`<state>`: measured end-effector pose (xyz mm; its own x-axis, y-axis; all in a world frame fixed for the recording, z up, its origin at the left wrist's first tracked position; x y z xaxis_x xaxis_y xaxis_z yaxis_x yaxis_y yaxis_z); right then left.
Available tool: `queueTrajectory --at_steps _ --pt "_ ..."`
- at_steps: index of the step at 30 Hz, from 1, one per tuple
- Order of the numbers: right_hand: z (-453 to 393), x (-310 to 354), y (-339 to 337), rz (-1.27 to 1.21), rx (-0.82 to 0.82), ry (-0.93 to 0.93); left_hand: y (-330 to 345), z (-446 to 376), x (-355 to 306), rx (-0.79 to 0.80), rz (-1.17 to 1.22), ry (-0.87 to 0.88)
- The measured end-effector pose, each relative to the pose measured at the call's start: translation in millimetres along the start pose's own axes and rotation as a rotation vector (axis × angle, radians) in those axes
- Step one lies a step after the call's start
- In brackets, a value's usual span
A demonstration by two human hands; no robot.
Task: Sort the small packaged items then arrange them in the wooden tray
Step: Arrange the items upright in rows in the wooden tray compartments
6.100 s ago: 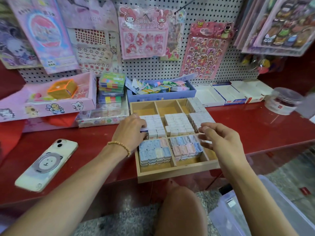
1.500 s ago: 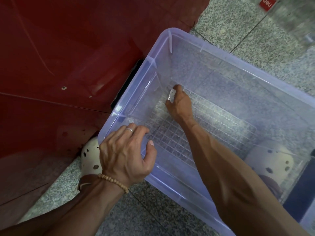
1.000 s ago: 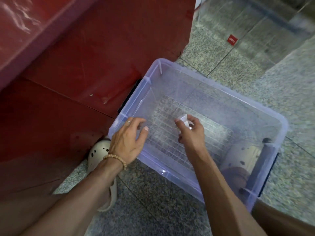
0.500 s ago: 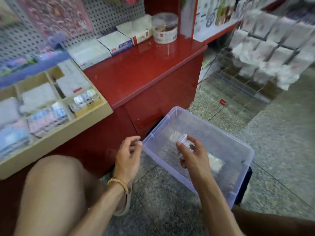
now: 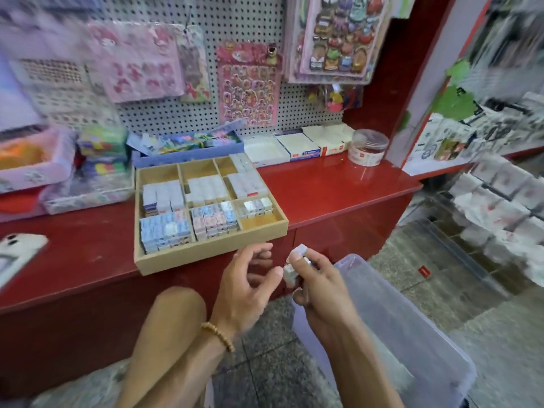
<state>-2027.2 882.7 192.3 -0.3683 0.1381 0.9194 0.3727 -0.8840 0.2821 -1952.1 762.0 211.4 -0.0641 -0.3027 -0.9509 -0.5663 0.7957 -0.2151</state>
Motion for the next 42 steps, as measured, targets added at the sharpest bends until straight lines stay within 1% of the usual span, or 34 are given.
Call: queueTrajectory --at_steps 4,6,11,15,18,21,25,28,31,32,33,35,37,38,40,42 --pt "-11.8 7.4 38.9 0.053 0.043 -0.014 -25.4 -10.6 -11.3 -0.021 -0.065 0.098" --pt "-14.6 9.6 52.1 0.051 0.055 -0.008 -37.1 -16.4 -13.0 -0.045 -0.082 0.108" --pt "-15.9 18.5 74.0 0.080 0.074 -0.032 -56.4 -29.1 -8.0 -0.076 -0.032 0.050" --pt "-19.8 19.5 82.4 0.069 0.046 -0.007 -69.8 -38.9 -9.1 -0.113 0.070 0.012" --pt "-24.5 23.5 88.8 0.035 0.074 0.014 -78.2 -47.0 -8.2 -0.087 0.153 -0.025" --pt "-32.7 30.7 94.8 0.009 0.121 -0.018 -83.6 -60.3 -5.3 -0.036 0.236 -0.069" --pt "-45.4 42.6 101.6 0.168 0.163 -0.142 -88.1 -79.9 -2.5 -0.021 0.310 -0.132" --pt "-58.8 52.5 104.6 0.267 0.162 -0.183 -85.7 -95.0 -3.4 0.027 0.393 -0.156" --pt "-71.0 61.6 109.4 0.363 0.202 -0.214 -84.7 -112.8 -2.4 0.087 0.335 -0.136" --pt "-77.6 63.5 108.5 0.390 0.188 -0.220 -85.0 -119.2 -2.3 0.099 0.301 -0.136" --pt "-86.9 65.3 105.3 0.434 0.148 -0.223 -86.3 -126.9 -2.4 0.100 0.262 -0.136" --pt "-107.2 69.7 94.8 0.492 0.017 -0.193 -91.1 -145.3 -4.7 0.088 0.184 -0.142" --pt "-126.9 72.6 85.9 0.410 -0.067 -0.103 -98.6 -167.7 -7.4 0.077 0.083 -0.145" --pt "-137.1 73.2 82.9 0.323 -0.070 -0.047 -103.0 -179.9 -8.0 0.067 0.008 -0.140" --pt "-152.1 76.0 82.0 0.162 -0.022 0.032 -110.6 -206.7 -4.3 0.057 -0.151 -0.116" --pt "-165.7 80.6 76.9 0.184 -0.024 0.056 -113.6 -233.9 3.6 0.068 -0.278 -0.095"
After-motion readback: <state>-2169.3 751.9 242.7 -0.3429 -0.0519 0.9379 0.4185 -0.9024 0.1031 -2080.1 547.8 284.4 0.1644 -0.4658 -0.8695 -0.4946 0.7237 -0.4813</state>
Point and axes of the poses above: each hand's wrist, its own z-axis away from the middle knuckle, its own y-axis out of the palm, x = y × z, the point moved 6 cm from there along -z, towards the middle knuckle
